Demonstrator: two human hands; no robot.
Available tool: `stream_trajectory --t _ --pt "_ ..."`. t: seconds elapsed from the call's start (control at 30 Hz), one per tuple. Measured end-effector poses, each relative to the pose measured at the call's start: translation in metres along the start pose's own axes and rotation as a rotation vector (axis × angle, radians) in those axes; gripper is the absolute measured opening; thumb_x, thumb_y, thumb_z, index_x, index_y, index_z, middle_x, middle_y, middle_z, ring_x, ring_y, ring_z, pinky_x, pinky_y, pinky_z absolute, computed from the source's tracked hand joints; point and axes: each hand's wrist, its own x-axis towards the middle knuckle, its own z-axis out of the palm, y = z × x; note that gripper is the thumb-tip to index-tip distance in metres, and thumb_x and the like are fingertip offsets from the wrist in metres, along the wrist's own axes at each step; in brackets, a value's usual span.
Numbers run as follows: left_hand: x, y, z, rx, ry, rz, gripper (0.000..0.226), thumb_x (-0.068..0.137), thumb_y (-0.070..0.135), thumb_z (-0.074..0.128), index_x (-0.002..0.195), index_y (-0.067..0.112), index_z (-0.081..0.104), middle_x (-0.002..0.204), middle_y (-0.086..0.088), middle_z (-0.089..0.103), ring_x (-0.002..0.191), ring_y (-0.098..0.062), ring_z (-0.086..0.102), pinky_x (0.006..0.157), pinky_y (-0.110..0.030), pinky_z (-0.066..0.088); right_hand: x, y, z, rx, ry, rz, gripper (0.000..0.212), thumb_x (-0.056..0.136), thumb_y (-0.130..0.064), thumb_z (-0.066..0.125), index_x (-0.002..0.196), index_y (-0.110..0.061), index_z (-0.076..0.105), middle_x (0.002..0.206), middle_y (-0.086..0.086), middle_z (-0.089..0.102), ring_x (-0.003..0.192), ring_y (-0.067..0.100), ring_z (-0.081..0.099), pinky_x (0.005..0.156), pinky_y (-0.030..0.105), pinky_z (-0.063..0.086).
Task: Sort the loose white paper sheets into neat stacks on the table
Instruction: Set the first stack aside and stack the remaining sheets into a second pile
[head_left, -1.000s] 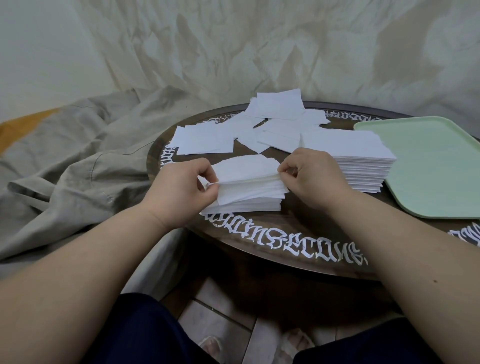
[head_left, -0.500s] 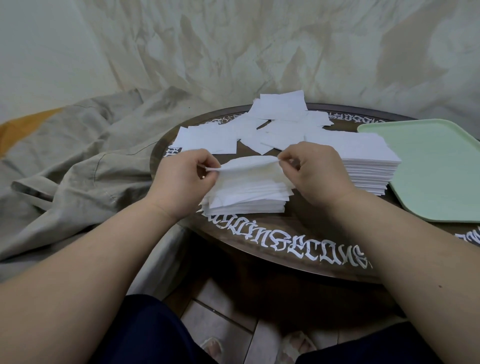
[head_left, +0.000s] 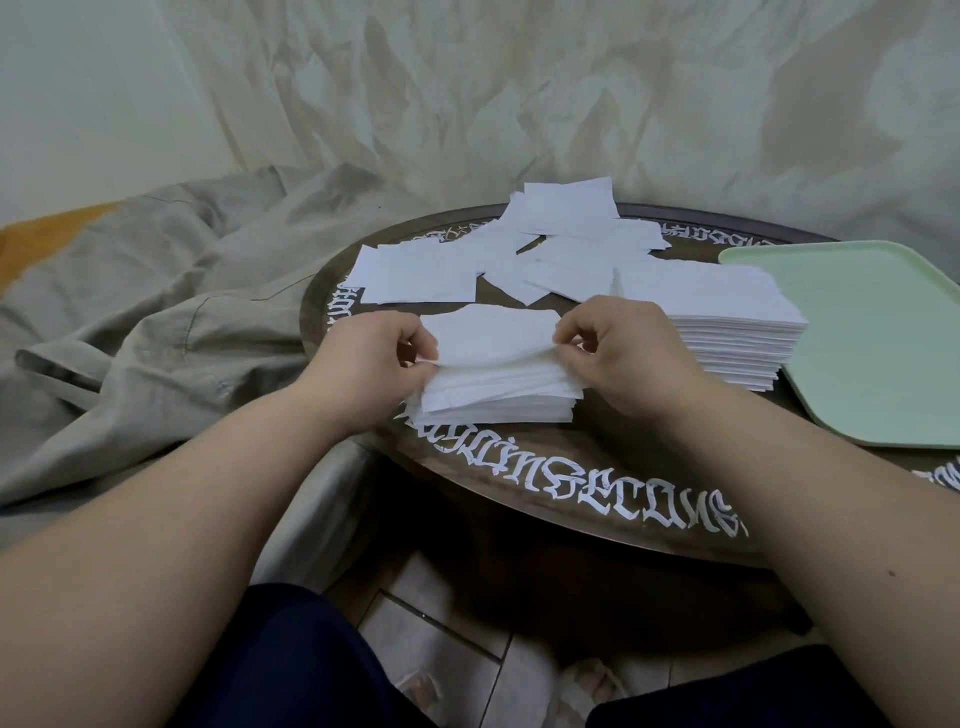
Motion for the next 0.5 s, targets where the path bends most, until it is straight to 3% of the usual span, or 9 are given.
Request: stream_trajectory --t 0.13,0.27,0.5 --pt "-0.0025 0.0006 -0.0028 -0.034 -0.045 -0.008 0.026 0.075 0.012 0.073 0.064 0.03 0.059 0.087 0.005 0.071 0.078 -0.012 0.065 0.081 -0.032 0.052 -0.0034 -0.0023 -0.0024 0.005 -0.032 0.037 0.013 0.089 -0.018 0.061 0.098 -0.014 0.07 0.101 0.001 0.068 0.093 0.015 0.059 0.084 0.028 0.045" --pt "-0.0048 0.0029 -0.0069 -0.047 -0.048 0.023 0.026 0.075 0.009 0.071 0.064 0.029 0.059 0.086 0.007 0.07 0.078 -0.012 0.065 0.078 -0.033 0.053 -0.0032 -0.0023 -0.006 0.027 0.019 0.045 0.013 0.089 -0.017 0.06 0.097 -0.014 0.07 0.099 0.0 0.068 0.085 0.008 0.054 0.081 0.024 0.043" --pt "-0.0062 0.0067 -0.0047 0.079 -0.15 0.031 0.021 0.071 0.023 0.08 0.085 0.023 0.064 0.089 0.006 0.063 0.071 0.002 0.053 0.076 -0.024 0.044 -0.0067 -0.0007 -0.0032 0.018 -0.059 0.083 0.012 0.089 -0.02 0.062 0.096 -0.017 0.07 0.094 -0.001 0.069 0.09 0.014 0.061 0.082 0.028 0.048"
